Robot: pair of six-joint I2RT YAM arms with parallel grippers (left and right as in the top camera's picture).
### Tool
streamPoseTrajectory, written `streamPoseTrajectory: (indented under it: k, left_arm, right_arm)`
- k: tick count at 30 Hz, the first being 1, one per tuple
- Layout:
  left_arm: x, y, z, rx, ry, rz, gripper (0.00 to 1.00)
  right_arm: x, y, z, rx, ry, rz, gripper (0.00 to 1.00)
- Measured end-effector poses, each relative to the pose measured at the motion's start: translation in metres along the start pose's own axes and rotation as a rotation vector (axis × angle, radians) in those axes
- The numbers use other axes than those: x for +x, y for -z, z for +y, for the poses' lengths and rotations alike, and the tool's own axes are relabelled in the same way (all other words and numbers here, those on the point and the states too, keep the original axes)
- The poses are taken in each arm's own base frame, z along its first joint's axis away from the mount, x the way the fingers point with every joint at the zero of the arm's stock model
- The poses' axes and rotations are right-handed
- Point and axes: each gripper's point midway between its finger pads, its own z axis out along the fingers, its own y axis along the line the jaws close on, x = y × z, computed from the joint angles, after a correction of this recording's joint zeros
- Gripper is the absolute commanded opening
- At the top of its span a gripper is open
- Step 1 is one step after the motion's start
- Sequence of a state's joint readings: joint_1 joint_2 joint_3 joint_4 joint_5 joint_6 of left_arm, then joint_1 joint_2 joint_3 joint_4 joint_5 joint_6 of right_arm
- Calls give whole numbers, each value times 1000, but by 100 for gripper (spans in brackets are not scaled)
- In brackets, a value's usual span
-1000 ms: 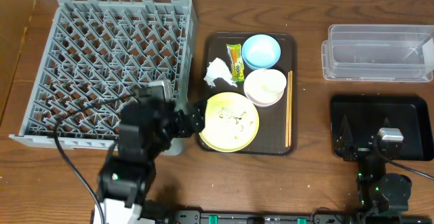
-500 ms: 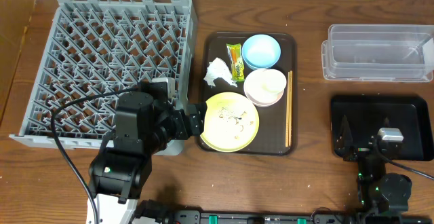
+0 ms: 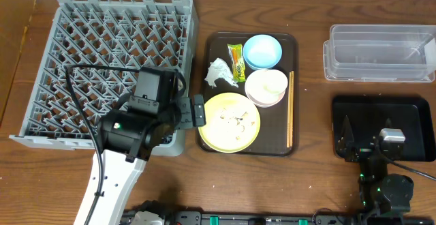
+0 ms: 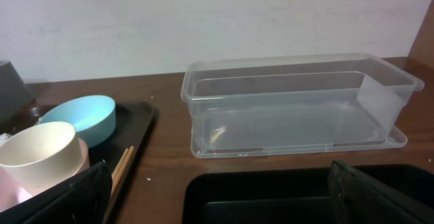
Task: Sort waste into correct bins and load items into the dishwasher
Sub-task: 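Raise the left arm and move the left gripper over the tray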
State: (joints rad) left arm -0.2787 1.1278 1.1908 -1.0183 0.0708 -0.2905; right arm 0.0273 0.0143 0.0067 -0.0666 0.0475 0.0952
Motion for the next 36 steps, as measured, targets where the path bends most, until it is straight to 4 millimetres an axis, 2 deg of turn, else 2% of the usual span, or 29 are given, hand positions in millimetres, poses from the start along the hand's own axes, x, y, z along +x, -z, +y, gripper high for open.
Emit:
streamPoseTrajectory:
  k: [5, 11, 15, 17, 18, 22, 27, 33, 36]
  left_arm:
    - [-23, 1, -2, -1, 6, -99, 98]
    - [-32, -1, -10, 33, 12, -122, 97]
    - [-33, -13, -14, 47, 17, -93, 97]
    - [-41, -18, -17, 56, 17, -109, 97]
    - [-54, -19, -24, 81, 15, -155, 97]
    - [-75, -16, -32, 117, 12, -237, 97]
    - [-78, -15, -34, 126, 11, -252, 97]
    - [-63, -19, -29, 107, 30, -186, 97]
    - [-60, -19, -34, 134, 32, -170, 97]
  right_arm:
    - [0, 0, 0, 0, 0, 0, 99]
    - [0, 0, 0, 0, 0, 0, 99]
    - [0, 0, 0, 0, 0, 0, 99]
    - [0, 0, 0, 0, 0, 0, 99]
    - [0, 0, 0, 0, 0, 0, 99]
    - [0, 0, 0, 0, 0, 0, 99]
    - [0, 0, 0, 0, 0, 0, 99]
    - [0, 0, 0, 0, 0, 0, 99]
    - [0, 0, 0, 0, 0, 0, 99]
